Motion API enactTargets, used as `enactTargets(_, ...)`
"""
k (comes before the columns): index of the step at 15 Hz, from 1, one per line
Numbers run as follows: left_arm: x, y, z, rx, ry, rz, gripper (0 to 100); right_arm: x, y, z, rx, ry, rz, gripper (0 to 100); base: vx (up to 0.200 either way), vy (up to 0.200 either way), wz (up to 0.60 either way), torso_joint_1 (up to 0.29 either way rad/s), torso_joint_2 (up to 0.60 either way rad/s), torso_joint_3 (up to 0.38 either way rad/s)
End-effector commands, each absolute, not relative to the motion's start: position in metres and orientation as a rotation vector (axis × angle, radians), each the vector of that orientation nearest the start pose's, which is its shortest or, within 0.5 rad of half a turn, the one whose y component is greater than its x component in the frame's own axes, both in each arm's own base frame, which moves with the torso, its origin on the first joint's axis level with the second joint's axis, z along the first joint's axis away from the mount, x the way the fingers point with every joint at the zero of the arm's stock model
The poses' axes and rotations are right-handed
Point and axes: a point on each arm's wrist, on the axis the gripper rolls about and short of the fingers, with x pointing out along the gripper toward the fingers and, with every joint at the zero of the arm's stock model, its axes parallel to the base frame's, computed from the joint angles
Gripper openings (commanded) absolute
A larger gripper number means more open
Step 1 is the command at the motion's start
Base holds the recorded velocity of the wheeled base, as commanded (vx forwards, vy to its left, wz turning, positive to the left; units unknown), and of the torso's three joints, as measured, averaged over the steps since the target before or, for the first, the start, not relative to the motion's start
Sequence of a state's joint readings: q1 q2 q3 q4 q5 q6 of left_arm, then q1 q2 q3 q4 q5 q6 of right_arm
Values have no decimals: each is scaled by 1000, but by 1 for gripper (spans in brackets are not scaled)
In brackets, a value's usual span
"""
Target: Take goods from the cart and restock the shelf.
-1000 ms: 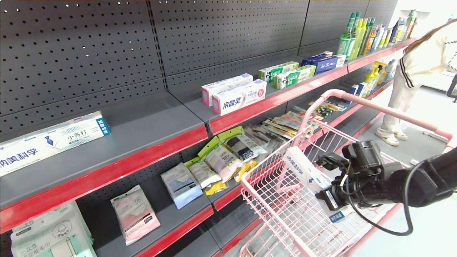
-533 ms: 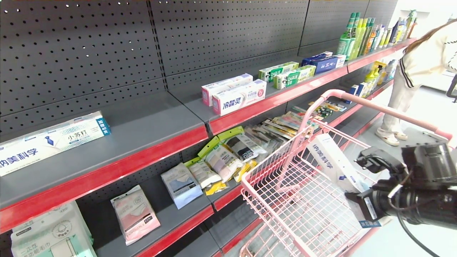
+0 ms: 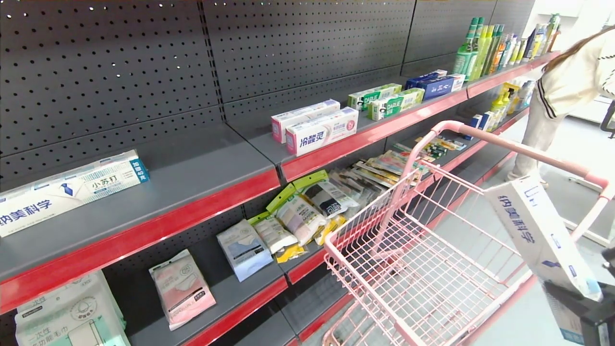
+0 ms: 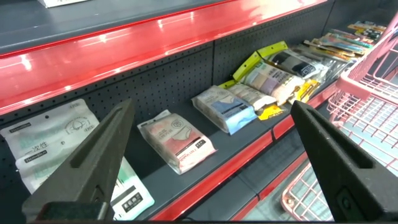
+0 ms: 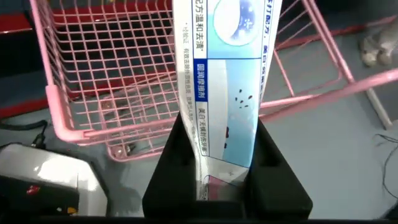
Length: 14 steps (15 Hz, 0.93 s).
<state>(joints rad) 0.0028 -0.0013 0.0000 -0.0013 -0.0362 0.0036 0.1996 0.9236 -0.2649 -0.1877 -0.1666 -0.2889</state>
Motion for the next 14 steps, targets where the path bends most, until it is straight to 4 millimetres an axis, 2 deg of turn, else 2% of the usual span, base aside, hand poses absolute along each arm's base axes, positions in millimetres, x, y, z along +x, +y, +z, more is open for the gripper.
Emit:
enactTargets(1,-23,-1,76,5,-2,-34,100,65,7,146,-357,348,27,0,0,0,0,0,0,0)
enactTargets(7,-23,-1,76,8,-2,-34,100,5,-3,110,-340,371,3,0,0,0,0,0,0,0)
enactTargets(11,-23,-1,76,8,-2,-34,100,-11,-5,103,-367,339,5,0,0,0,0,88,-198,-115)
enactTargets(14,-23,-1,76,6,-2,-32,100,-8,-5,116,-392,324,7,0,0,0,0,242,-535,-302)
